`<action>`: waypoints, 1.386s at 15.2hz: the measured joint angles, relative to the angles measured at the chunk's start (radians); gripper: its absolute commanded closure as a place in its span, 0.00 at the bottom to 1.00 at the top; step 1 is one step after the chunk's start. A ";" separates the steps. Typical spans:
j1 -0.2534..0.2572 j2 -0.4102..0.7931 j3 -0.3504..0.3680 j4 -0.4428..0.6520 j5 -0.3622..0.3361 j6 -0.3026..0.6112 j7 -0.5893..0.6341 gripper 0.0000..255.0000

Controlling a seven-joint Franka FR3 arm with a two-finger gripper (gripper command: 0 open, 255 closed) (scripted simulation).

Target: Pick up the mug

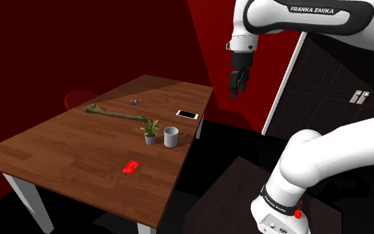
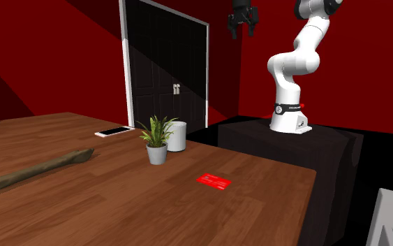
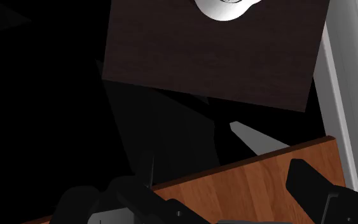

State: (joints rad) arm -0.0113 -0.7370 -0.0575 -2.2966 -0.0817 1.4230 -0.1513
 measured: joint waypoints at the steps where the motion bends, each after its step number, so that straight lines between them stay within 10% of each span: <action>1: 0.000 0.000 0.000 0.000 0.000 0.000 0.000 0.00; 21: 0.045 0.529 0.018 -0.037 0.007 0.615 0.018 0.00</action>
State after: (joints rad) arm 0.0339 -0.2081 -0.0397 -2.3334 -0.0746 2.0378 -0.1329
